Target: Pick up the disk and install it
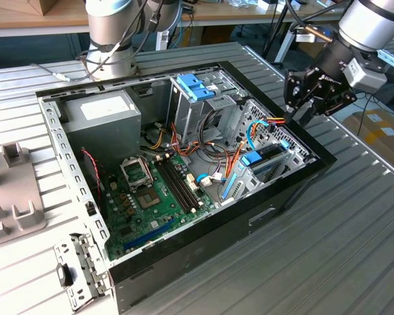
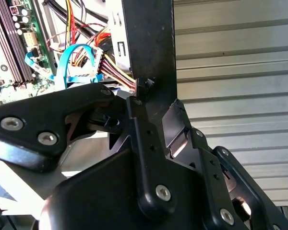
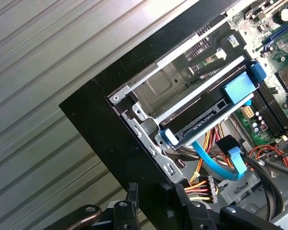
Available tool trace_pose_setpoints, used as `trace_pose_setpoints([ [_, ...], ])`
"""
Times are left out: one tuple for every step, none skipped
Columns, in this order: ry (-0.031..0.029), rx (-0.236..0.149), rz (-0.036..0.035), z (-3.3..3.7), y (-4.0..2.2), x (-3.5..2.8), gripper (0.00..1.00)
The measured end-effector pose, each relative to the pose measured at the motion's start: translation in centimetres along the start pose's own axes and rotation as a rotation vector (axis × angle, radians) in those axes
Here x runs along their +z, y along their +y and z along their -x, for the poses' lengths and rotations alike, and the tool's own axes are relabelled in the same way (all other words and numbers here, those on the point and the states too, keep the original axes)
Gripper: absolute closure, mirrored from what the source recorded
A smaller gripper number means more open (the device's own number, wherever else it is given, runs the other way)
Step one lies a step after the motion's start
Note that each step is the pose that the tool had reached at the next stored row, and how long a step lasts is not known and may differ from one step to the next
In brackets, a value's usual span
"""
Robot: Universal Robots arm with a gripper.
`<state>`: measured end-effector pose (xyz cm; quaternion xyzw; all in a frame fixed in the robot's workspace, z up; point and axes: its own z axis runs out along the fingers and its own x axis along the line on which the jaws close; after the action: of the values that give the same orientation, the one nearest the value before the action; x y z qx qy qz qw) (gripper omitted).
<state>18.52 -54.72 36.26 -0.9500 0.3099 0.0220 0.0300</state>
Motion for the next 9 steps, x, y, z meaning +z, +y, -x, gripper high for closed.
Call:
trace_pose_setpoints([
  [0.0,0.0,0.0,0.11,-0.14,0.01,0.58],
  [0.0001,0.0,0.0001,0.19,-0.26,0.01,0.58],
  [0.0001,0.0,0.0001,0.25,-0.33,0.02,0.58],
  [0.0001,0.0,0.0001,0.31,-0.42,0.03,0.58],
  [0.0001,0.0,0.0001,0.35,-0.48,0.03,0.58],
  [0.0001,0.0,0.0001,0.37,-0.51,0.04,0.58],
  [0.0,-0.001,0.0001,0.37,-0.51,0.04,0.58],
  [0.0001,-0.001,0.0001,0.37,-0.51,0.04,0.58],
  [0.0,-0.001,0.0001,0.37,-0.51,0.04,0.58],
])
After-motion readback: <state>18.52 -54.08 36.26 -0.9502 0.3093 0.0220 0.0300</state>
